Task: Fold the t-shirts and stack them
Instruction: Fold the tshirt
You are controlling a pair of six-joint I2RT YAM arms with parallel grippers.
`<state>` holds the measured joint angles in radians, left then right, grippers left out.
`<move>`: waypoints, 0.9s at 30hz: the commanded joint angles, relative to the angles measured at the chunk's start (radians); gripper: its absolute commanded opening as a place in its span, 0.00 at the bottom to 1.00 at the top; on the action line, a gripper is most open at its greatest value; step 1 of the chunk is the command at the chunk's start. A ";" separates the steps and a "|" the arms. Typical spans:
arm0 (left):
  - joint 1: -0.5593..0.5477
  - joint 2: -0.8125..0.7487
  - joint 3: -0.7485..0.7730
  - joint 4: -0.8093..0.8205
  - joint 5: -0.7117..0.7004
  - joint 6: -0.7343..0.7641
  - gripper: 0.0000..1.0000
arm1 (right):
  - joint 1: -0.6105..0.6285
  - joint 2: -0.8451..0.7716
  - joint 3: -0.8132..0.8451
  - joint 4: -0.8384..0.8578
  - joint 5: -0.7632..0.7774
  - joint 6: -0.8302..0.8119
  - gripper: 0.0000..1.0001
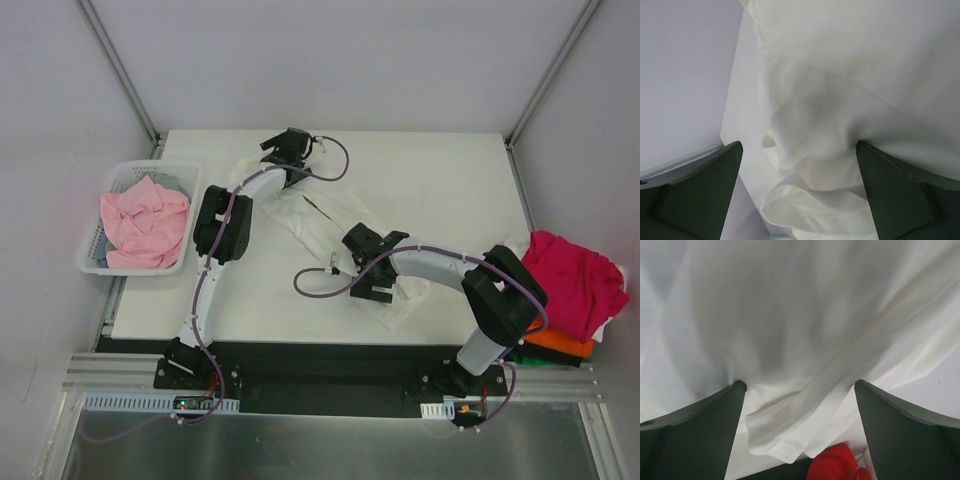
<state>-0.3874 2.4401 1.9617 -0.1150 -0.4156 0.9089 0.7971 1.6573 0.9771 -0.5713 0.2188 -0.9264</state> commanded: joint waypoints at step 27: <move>-0.136 0.293 0.356 0.089 0.270 0.197 0.99 | 0.344 0.289 0.353 0.014 -0.107 0.051 0.96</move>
<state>-0.5079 2.6789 2.3077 -0.0097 -0.2375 1.0924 1.1244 1.8820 1.2659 -0.5987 0.1436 -0.8875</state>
